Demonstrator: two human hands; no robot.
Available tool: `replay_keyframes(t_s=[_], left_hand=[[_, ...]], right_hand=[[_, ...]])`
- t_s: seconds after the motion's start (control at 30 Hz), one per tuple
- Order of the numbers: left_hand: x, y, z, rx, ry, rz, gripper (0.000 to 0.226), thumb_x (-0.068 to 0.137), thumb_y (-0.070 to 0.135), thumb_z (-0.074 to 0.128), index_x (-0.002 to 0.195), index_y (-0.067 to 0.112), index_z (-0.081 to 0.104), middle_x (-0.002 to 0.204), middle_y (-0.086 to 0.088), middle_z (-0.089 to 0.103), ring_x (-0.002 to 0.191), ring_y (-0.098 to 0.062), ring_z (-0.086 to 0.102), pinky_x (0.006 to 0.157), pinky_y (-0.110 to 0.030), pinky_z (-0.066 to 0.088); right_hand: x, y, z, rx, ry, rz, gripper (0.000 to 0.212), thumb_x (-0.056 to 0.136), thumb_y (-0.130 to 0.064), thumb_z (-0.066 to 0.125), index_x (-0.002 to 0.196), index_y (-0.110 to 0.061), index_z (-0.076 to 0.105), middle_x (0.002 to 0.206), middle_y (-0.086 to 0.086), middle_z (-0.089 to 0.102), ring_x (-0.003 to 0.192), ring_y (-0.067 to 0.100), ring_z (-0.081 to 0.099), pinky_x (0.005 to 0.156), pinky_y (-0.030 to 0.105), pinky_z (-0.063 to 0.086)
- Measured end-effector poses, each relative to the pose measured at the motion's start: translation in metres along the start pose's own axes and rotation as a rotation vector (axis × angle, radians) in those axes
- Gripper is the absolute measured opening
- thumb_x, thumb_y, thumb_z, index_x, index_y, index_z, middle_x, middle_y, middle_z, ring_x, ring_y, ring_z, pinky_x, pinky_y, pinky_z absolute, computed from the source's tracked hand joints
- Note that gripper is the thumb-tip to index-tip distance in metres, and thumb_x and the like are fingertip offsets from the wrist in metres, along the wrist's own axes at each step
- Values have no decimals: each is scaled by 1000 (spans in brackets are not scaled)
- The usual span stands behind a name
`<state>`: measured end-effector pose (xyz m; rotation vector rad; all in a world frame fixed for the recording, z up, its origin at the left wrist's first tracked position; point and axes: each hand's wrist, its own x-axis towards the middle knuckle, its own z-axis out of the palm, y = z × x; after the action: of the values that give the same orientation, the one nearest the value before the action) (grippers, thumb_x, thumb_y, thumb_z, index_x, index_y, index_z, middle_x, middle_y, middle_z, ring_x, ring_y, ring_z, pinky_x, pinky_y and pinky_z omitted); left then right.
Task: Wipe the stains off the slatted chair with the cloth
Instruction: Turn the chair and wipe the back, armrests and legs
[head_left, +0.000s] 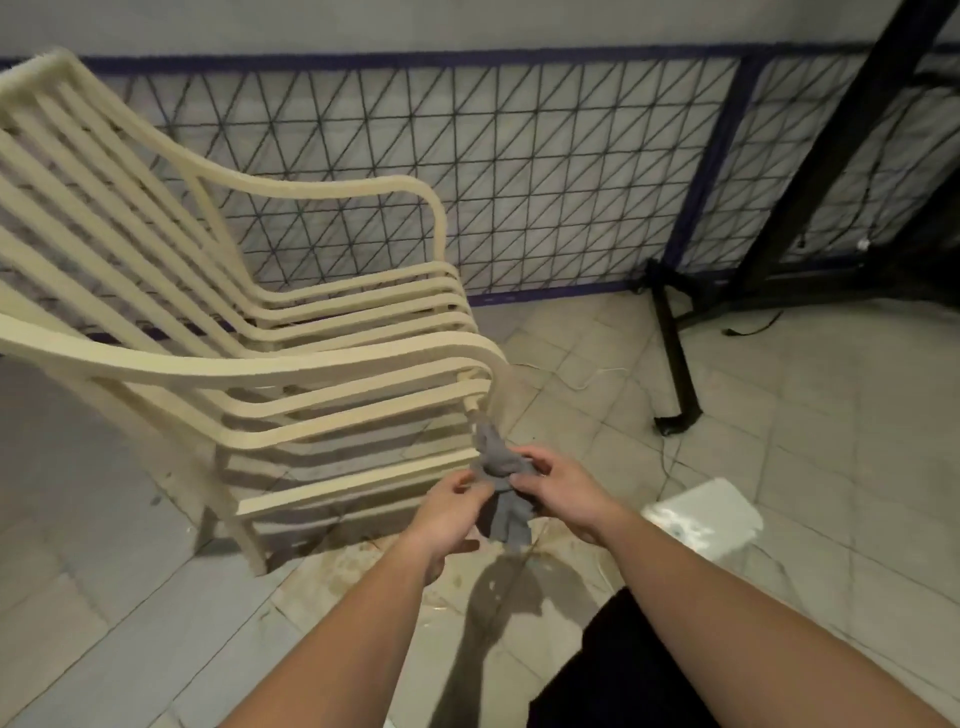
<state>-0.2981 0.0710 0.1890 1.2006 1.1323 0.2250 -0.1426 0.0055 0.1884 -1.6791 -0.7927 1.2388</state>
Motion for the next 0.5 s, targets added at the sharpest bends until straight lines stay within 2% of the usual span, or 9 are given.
replay_keyframes(t_s=[0.07,0.1,0.17,0.23,0.3,0.33,0.4,0.5], left_hand=[[8,9,34,57,-32,11,31,95,48,62,120,29,60,115,6,69,108,-19,64,81,-37,54],[14,12,50,83,-18,25,31,94,50,63,113,25,63,110,5,70,103,-19,65,77,-35,52],[27,18,81,113,49,78,25,96,40,65,87,16,61,85,-1,69,82,-21,62,67,-32,46],[42,24,108,156,66,107,29,96,28,65,71,17,55,68,-5,58,68,-23,52,59,-30,38],[55,30,134,230,14,101,30,96,25,64,69,18,50,68,-6,53,68,-23,50,57,-30,37],[60,34,147,270,-22,92,27,96,25,63,72,17,51,71,-7,53,71,-23,52,58,-30,40],[66,39,172,318,-79,80,21,95,24,64,79,15,54,79,-10,59,75,-23,57,59,-31,46],[74,42,207,367,-144,76,17,92,25,69,83,15,60,87,-12,68,76,-23,62,59,-31,49]], right_hand=[[-12,3,-28,-23,10,-28,42,89,0,65,114,-33,65,118,5,68,100,19,68,78,29,58],[-18,4,-41,-40,23,-48,50,85,3,66,117,-35,63,119,-1,67,102,14,67,78,24,57],[-25,15,-71,-87,109,-86,56,81,5,67,119,-35,64,115,-8,67,102,6,65,84,18,54],[-31,31,-102,-115,259,-110,49,82,2,67,118,-30,68,110,-9,70,101,6,66,90,23,54],[-37,49,-132,-136,415,-86,42,83,0,64,114,-27,71,105,-7,71,98,13,67,90,28,56],[-42,56,-146,-161,482,-55,39,85,0,62,113,-25,72,103,-5,71,96,15,68,85,24,56],[-48,73,-173,-256,595,7,35,87,-1,58,111,-22,74,100,0,72,88,17,68,65,7,51],[-55,91,-207,-386,655,31,39,84,5,52,108,-14,76,96,3,69,79,17,61,49,1,41]])
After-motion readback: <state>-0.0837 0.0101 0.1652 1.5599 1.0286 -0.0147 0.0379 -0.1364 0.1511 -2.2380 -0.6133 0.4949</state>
